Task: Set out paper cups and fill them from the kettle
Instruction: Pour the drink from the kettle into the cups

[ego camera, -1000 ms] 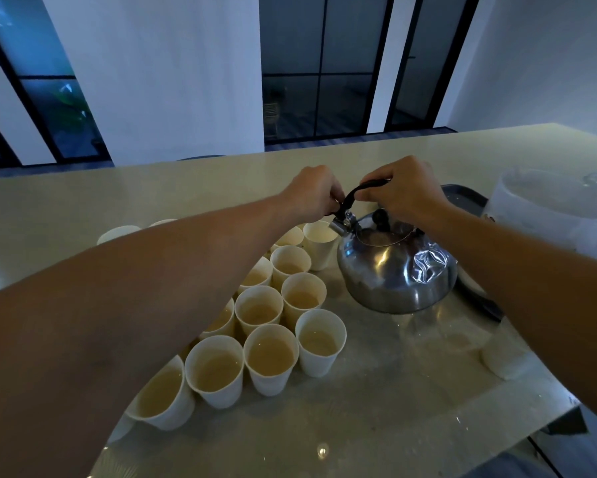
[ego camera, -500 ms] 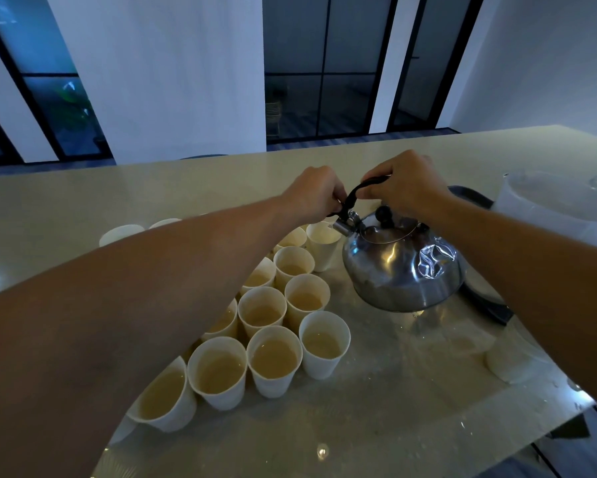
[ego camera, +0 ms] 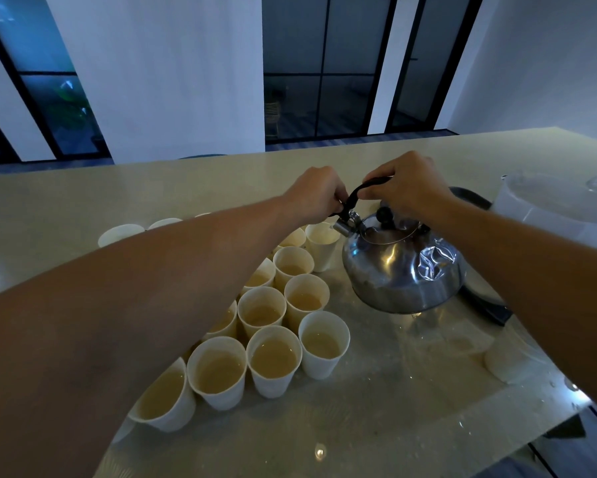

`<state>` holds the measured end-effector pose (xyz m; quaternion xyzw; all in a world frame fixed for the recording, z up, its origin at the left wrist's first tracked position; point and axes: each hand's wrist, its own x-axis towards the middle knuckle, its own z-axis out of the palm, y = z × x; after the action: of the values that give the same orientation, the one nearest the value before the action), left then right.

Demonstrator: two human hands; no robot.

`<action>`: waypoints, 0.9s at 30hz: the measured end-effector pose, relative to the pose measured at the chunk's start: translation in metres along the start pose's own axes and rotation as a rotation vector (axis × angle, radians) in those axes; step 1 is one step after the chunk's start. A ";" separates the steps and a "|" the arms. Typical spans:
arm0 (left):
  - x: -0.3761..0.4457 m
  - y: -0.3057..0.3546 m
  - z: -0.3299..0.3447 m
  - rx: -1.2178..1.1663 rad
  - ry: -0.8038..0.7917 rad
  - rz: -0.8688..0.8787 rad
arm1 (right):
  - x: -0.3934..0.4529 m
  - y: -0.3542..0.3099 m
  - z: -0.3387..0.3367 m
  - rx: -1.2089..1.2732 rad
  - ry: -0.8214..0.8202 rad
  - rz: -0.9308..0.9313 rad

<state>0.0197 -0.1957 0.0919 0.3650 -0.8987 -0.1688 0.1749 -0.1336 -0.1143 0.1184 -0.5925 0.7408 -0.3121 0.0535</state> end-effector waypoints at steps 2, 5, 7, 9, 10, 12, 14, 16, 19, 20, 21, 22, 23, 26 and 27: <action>0.000 0.001 0.000 -0.002 0.000 -0.002 | -0.001 0.001 0.001 0.004 0.009 0.002; 0.000 0.003 0.000 -0.007 -0.006 -0.010 | -0.003 0.003 0.002 0.018 0.023 0.015; -0.001 0.003 0.001 -0.012 -0.007 -0.017 | -0.005 0.005 0.003 0.027 0.031 0.021; -0.001 0.003 0.002 -0.005 -0.013 -0.018 | -0.006 0.007 0.004 0.049 0.034 0.027; -0.001 0.004 0.003 -0.004 -0.018 -0.020 | -0.007 0.008 0.004 0.062 0.030 0.032; -0.002 0.004 0.003 0.002 -0.031 -0.021 | -0.008 0.009 0.005 0.086 0.027 0.044; -0.003 0.004 0.003 0.005 -0.042 -0.019 | -0.009 0.011 0.006 0.111 0.033 0.060; -0.003 0.005 0.002 -0.003 -0.043 -0.013 | -0.011 0.014 0.006 0.145 0.040 0.071; -0.005 0.008 0.005 -0.018 -0.053 -0.002 | -0.016 0.019 0.007 0.186 0.077 0.080; -0.006 0.008 0.008 -0.023 -0.067 -0.002 | -0.019 0.021 0.007 0.201 0.097 0.090; -0.008 0.009 0.011 -0.029 -0.084 -0.004 | -0.022 0.023 0.008 0.217 0.118 0.104; -0.010 0.010 0.015 -0.037 -0.100 -0.004 | -0.025 0.026 0.010 0.231 0.140 0.119; -0.013 0.011 0.019 -0.047 -0.114 -0.002 | -0.029 0.029 0.012 0.240 0.164 0.136; -0.023 0.023 0.029 -0.065 -0.177 0.009 | -0.040 0.038 0.021 0.254 0.244 0.196; -0.026 0.028 0.033 -0.068 -0.207 0.011 | -0.044 0.040 0.025 0.252 0.272 0.217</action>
<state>0.0062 -0.1524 0.0693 0.3344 -0.9078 -0.2348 0.0944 -0.1434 -0.0798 0.0642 -0.4503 0.7557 -0.4719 0.0601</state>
